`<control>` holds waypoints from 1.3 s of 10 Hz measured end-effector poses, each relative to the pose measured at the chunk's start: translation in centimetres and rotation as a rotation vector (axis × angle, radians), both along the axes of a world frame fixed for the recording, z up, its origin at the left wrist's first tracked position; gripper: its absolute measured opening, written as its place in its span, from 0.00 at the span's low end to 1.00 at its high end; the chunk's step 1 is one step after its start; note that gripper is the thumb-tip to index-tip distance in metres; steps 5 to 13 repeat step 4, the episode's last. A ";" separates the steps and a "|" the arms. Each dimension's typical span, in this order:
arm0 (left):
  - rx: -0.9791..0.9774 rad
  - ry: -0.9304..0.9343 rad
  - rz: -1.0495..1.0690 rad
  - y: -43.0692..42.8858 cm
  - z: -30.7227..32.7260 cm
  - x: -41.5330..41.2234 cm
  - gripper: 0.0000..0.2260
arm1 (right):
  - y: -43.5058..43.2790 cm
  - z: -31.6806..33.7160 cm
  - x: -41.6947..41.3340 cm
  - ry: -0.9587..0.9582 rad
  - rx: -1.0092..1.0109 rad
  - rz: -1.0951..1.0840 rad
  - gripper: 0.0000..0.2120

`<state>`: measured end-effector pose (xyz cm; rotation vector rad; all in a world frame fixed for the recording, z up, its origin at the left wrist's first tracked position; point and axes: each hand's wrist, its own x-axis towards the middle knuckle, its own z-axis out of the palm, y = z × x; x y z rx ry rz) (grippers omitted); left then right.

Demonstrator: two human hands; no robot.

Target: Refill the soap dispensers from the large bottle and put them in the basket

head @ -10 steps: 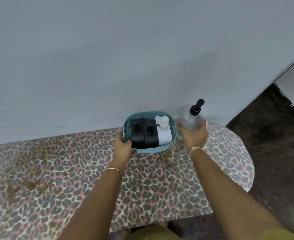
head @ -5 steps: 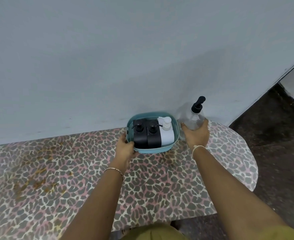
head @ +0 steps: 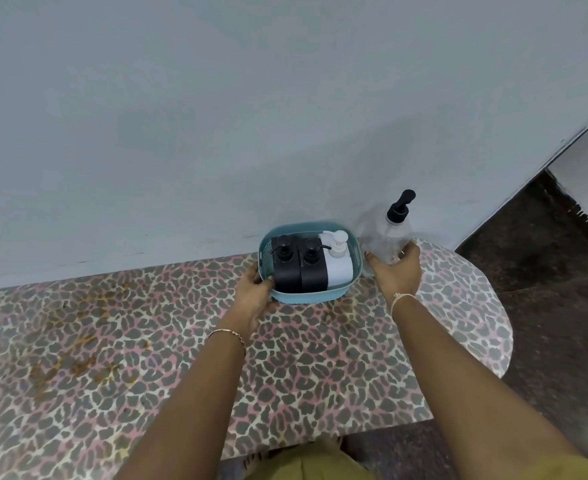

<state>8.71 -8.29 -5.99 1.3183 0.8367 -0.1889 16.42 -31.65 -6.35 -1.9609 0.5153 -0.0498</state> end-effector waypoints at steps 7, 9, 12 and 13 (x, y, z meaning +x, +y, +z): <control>0.285 -0.053 -0.244 1.0 2.2 -2.2 0.25 | 1.0 -0.6 -3.6 0.069 0.016 -0.082 0.38; 0.285 -0.053 -0.244 1.0 2.2 -2.2 0.25 | 1.0 -0.6 -3.6 0.069 0.016 -0.082 0.38; 0.285 -0.053 -0.244 1.0 2.2 -2.2 0.25 | 1.0 -0.6 -3.6 0.069 0.016 -0.082 0.38; 0.285 -0.053 -0.244 1.0 2.2 -2.2 0.25 | 1.0 -0.6 -3.6 0.069 0.016 -0.082 0.38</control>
